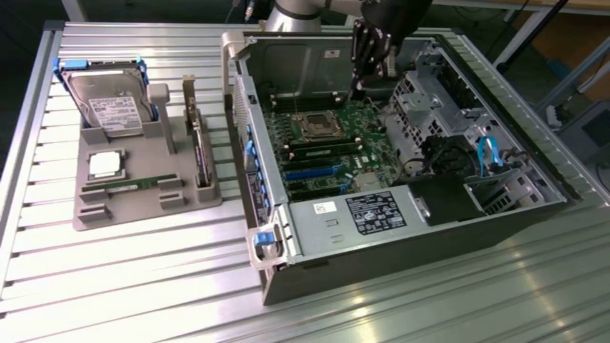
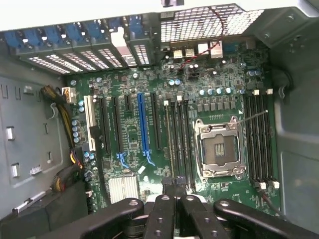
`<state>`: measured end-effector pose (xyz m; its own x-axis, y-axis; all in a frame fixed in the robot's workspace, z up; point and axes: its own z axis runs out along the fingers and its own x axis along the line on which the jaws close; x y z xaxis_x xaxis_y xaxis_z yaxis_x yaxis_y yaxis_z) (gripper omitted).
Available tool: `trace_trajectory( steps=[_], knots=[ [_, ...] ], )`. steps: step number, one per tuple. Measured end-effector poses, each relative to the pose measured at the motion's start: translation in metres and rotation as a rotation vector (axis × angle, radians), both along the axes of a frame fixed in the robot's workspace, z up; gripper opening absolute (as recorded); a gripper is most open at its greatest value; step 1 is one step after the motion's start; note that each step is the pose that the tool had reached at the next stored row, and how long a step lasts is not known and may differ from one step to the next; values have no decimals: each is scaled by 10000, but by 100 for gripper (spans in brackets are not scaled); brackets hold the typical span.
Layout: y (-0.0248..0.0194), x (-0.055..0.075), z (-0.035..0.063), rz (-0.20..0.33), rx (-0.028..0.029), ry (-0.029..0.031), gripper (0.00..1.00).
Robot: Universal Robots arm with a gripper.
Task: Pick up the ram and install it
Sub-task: 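Press down the ram until it locks into place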
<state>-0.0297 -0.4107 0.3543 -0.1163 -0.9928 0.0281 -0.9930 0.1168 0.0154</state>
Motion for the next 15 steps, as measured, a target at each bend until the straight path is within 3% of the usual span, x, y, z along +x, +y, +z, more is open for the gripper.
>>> trace_trajectory(
  steps=[5, 15],
  knots=[
    [0, 0, -1, -1153, 1, 0, 10],
    [0, 0, -1, -2809, 0, -1, 10]
  ],
)
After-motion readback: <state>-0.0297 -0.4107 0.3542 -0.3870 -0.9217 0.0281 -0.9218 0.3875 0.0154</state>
